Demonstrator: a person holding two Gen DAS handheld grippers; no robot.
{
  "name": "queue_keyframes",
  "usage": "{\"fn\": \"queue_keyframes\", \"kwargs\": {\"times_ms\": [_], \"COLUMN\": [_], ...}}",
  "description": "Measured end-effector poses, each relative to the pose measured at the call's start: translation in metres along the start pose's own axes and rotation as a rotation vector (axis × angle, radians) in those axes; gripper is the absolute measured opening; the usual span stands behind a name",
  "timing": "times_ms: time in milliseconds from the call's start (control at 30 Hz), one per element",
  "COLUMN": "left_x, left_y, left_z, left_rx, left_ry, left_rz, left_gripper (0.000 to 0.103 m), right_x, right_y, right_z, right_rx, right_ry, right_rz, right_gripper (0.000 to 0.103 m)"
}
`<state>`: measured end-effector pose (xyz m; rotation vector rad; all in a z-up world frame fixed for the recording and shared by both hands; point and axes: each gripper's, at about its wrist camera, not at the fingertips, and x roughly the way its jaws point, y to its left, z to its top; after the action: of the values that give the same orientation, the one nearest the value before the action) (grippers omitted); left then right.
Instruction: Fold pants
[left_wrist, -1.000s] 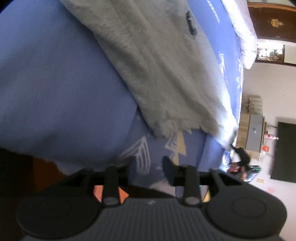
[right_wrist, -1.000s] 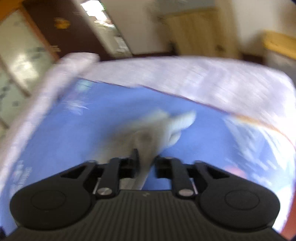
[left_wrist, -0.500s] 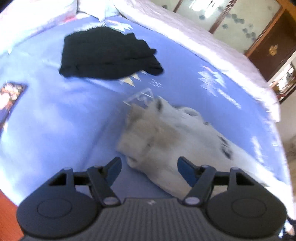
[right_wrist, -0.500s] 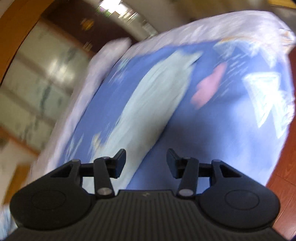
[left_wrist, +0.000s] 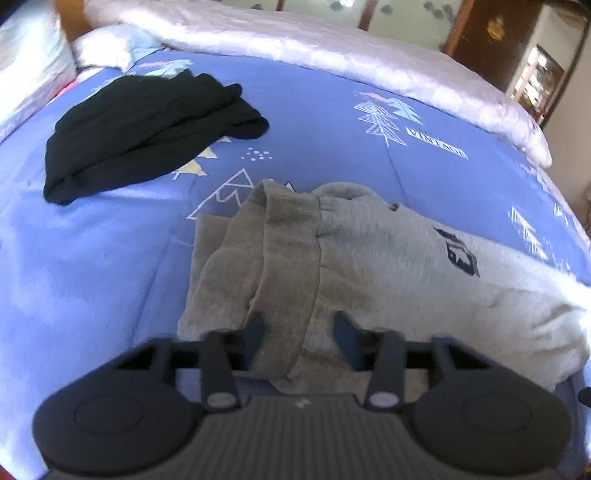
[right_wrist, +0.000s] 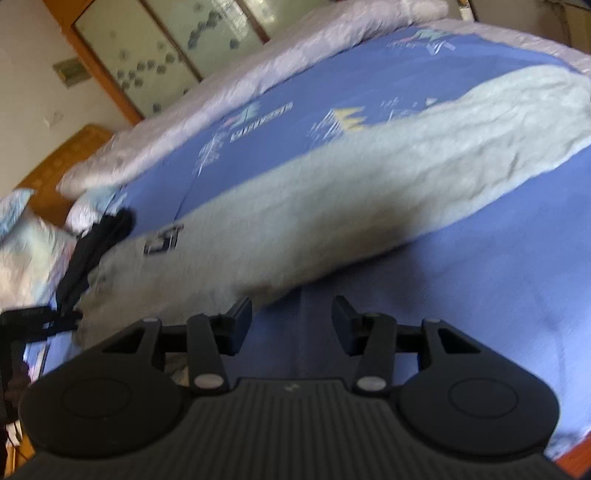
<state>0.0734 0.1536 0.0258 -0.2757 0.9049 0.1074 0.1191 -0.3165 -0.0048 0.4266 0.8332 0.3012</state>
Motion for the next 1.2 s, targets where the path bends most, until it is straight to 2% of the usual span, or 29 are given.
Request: {"fn": "queue_keyframes", "kwargs": {"times_ms": [33, 67, 133, 233, 367, 500, 567, 667, 700, 733, 767, 800, 867, 900, 933, 967, 1000, 1067, 1100, 1167, 1200], "left_x": [0.002, -0.003, -0.008, -0.013, -0.021, -0.020, -0.022, -0.035, -0.039, -0.041, -0.042, -0.042, -0.036, -0.030, -0.023, -0.015, -0.006, 0.011, 0.019, 0.027, 0.033], "left_y": [-0.002, -0.002, 0.000, 0.007, 0.026, 0.058, 0.073, 0.085, 0.086, 0.086, 0.085, 0.083, 0.078, 0.074, 0.069, 0.064, 0.059, 0.047, 0.041, 0.033, 0.031], "left_z": [-0.001, -0.005, -0.011, -0.015, -0.018, -0.024, -0.028, -0.033, -0.035, -0.036, -0.040, -0.042, -0.046, -0.048, -0.050, -0.052, -0.055, -0.057, -0.058, -0.056, -0.054], "left_rx": [0.018, 0.025, 0.032, 0.024, -0.011, -0.105, -0.189, -0.313, -0.343, -0.373, -0.402, -0.430, -0.485, -0.514, -0.546, -0.586, -0.619, -0.643, -0.646, -0.630, -0.628], "left_ry": [0.008, 0.005, -0.005, -0.022, -0.041, -0.006, 0.011, -0.007, -0.006, 0.003, 0.008, 0.014, 0.038, 0.058, 0.080, 0.104, 0.118, 0.139, 0.136, 0.119, 0.147], "left_rz": [0.017, 0.024, 0.040, 0.079, 0.143, 0.179, 0.142, 0.019, -0.022, -0.076, -0.130, -0.182, -0.284, -0.335, -0.372, -0.398, -0.420, -0.447, -0.443, -0.421, -0.406], "left_gripper": [0.002, 0.002, 0.002, 0.002, 0.002, 0.002, 0.002, 0.003, 0.010, 0.027, 0.036, 0.050, 0.055, 0.062, 0.078, 0.084, 0.086, 0.084, 0.076, 0.032, 0.008], "right_x": [-0.002, -0.001, -0.005, -0.003, 0.001, 0.004, -0.007, -0.011, -0.011, -0.011, -0.011, -0.012, -0.013, -0.013, -0.012, -0.013, -0.014, -0.015, -0.015, -0.021, -0.027], "right_y": [0.001, 0.002, -0.007, -0.025, -0.030, -0.026, -0.030, -0.034, -0.033, -0.035, -0.037, -0.038, -0.040, -0.041, -0.041, -0.043, -0.045, -0.048, -0.049, -0.058, -0.064], "right_z": [-0.007, -0.016, -0.024, -0.019, -0.021, -0.021, -0.028, -0.031, -0.032, -0.033, -0.033, -0.033, -0.034, -0.034, -0.034, -0.034, -0.034, -0.034, -0.034, -0.030, -0.028], "right_rx": [0.003, 0.007, 0.037, 0.155, 0.234, 0.222, 0.216, 0.222, 0.224, 0.227, 0.229, 0.232, 0.238, 0.241, 0.245, 0.250, 0.255, 0.267, 0.275, 0.317, 0.346], "right_ry": [0.012, -0.006, -0.060, -0.058, -0.066, -0.071, -0.072, -0.074, -0.075, -0.075, -0.075, -0.076, -0.077, -0.078, -0.079, -0.080, -0.080, -0.081, -0.079, -0.087, -0.116], "right_rz": [-0.007, -0.001, 0.053, 0.122, 0.167, 0.169, 0.172, 0.180, 0.181, 0.184, 0.188, 0.191, 0.198, 0.201, 0.205, 0.209, 0.214, 0.223, 0.228, 0.239, 0.243], "right_gripper": [0.051, 0.050, 0.050, 0.050, 0.045, 0.045, 0.045, 0.045, 0.045, 0.045, 0.045, 0.045, 0.045, 0.045, 0.045, 0.046, 0.046, 0.046, 0.046, 0.047, 0.048]}}
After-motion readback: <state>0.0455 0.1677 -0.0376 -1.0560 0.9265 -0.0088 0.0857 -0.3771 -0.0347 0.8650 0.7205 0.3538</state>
